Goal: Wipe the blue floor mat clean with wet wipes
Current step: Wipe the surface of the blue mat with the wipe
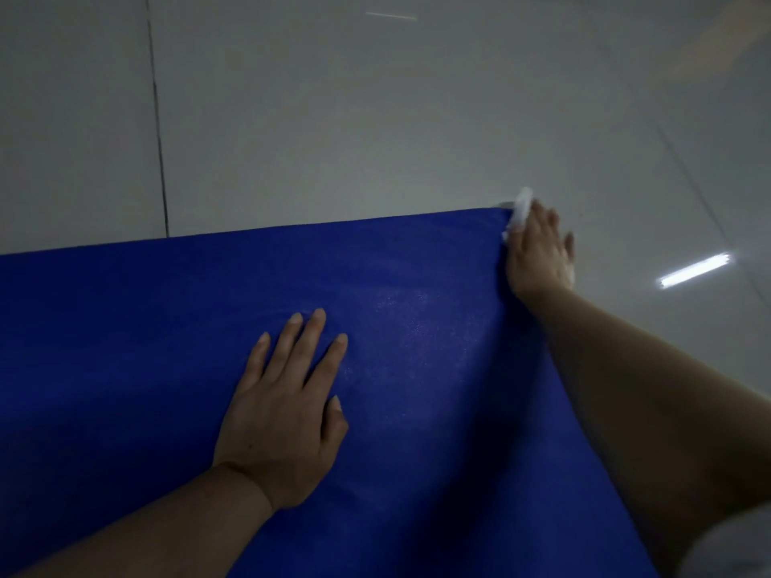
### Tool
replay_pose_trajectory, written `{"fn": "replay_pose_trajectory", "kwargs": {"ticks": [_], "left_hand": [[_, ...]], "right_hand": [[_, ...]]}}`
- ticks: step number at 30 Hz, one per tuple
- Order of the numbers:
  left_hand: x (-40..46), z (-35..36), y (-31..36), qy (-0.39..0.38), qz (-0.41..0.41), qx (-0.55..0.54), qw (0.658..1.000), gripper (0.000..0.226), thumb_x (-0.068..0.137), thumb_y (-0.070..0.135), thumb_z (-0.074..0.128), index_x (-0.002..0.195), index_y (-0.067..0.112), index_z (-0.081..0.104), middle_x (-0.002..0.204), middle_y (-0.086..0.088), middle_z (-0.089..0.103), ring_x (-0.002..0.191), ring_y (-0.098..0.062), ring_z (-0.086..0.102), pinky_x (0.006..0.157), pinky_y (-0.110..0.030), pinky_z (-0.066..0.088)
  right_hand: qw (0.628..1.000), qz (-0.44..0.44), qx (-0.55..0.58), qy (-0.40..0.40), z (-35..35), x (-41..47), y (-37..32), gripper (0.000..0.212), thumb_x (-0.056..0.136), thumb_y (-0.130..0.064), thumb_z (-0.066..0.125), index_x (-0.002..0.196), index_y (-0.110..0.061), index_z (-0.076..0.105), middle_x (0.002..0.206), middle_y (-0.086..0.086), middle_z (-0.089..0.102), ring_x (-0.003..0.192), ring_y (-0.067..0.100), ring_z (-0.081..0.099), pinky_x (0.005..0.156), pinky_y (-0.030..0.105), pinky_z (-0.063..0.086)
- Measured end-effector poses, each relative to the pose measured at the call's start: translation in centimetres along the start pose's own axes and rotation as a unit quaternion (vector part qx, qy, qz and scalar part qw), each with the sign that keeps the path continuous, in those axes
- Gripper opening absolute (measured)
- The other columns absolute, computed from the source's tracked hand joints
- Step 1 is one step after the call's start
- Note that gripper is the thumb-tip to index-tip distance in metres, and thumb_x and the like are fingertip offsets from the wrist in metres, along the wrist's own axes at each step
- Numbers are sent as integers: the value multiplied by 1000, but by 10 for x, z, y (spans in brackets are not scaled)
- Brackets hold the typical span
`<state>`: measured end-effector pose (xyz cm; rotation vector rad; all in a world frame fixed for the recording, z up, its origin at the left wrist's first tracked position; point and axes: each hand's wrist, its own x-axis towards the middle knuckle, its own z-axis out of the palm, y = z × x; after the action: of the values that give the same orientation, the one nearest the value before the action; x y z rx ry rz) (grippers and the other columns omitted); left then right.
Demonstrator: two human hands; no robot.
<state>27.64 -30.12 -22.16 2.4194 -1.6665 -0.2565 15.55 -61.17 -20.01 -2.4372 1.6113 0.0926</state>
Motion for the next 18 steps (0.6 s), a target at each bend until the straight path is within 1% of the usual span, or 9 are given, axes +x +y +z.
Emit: {"fn": "replay_pose_trajectory", "kwargs": {"ticks": [2, 3, 4, 6, 8, 9, 14, 16, 18], "left_hand": [[0, 0, 0, -1, -1, -1, 1000, 58, 89, 34, 32, 144, 14, 36, 157, -10, 23, 144, -26, 18, 115, -44, 9], [-1, 0, 0, -1, -2, -3, 1000, 58, 89, 33, 32, 143, 14, 37, 156, -10, 23, 144, -26, 18, 115, -44, 8], [0, 0, 0, 0, -3, -4, 1000, 58, 89, 33, 33, 143, 14, 37, 156, -10, 23, 144, -26, 18, 115, -43, 8], [0, 0, 0, -1, -4, -1, 1000, 58, 89, 33, 32, 144, 14, 37, 156, -10, 23, 144, -27, 18, 115, -44, 8], [0, 0, 0, -2, -1, 2, 1000, 58, 89, 33, 32, 144, 14, 36, 156, -10, 22, 144, -27, 18, 115, -45, 9], [0, 0, -1, -2, 0, 5, 1000, 58, 89, 34, 32, 144, 14, 36, 156, -10, 22, 144, -26, 18, 115, -45, 9], [1, -1, 0, -1, -3, 4, 1000, 58, 89, 34, 32, 144, 14, 36, 156, -10, 23, 144, -27, 18, 114, -45, 9], [0, 0, 0, -3, -3, 4, 1000, 58, 89, 34, 32, 144, 14, 37, 157, -10, 22, 144, -26, 18, 115, -45, 9], [-1, -1, 0, -2, -4, 3, 1000, 58, 89, 34, 32, 144, 14, 37, 157, -10, 22, 144, -26, 17, 115, -44, 8]], "right_hand": [[994, 98, -13, 46, -2, 1, 2, 51, 104, -30, 17, 153, -15, 11, 161, 0, 2, 147, 17, -5, 117, 43, -10], [991, 102, -24, 89, -5, -3, -2, 51, 103, -26, 22, 153, -16, 15, 161, 1, 4, 148, 18, -2, 117, 42, -10], [990, 71, -14, 120, -7, -6, -7, 51, 102, -22, 28, 152, -16, 19, 161, 2, 9, 148, 20, 4, 117, 40, -6], [993, -53, 49, 92, -6, -14, -20, 49, 102, -18, 34, 150, -14, 26, 158, 5, 21, 144, 24, 20, 117, 35, 9], [990, -136, 42, 17, 5, -21, -26, 48, 105, -24, 27, 152, -17, 21, 159, 2, 16, 146, 21, 14, 117, 33, 8], [990, -135, 28, 6, 9, -17, -22, 49, 105, -27, 24, 153, -19, 17, 160, 1, 11, 147, 19, 8, 118, 33, 4], [991, 119, 63, 5, 0, -1, 15, 52, 104, -30, 18, 153, -11, 13, 160, 4, 10, 147, 21, 3, 118, 45, 0], [997, 68, 22, 3, 6, -18, 10, 52, 105, -30, 18, 154, -16, 6, 161, 1, 0, 147, 19, -3, 117, 43, -5], [999, -47, 1, 16, 13, -44, -2, 52, 104, -28, 19, 153, -19, 5, 161, -3, -2, 147, 17, -3, 117, 39, -4]]}}
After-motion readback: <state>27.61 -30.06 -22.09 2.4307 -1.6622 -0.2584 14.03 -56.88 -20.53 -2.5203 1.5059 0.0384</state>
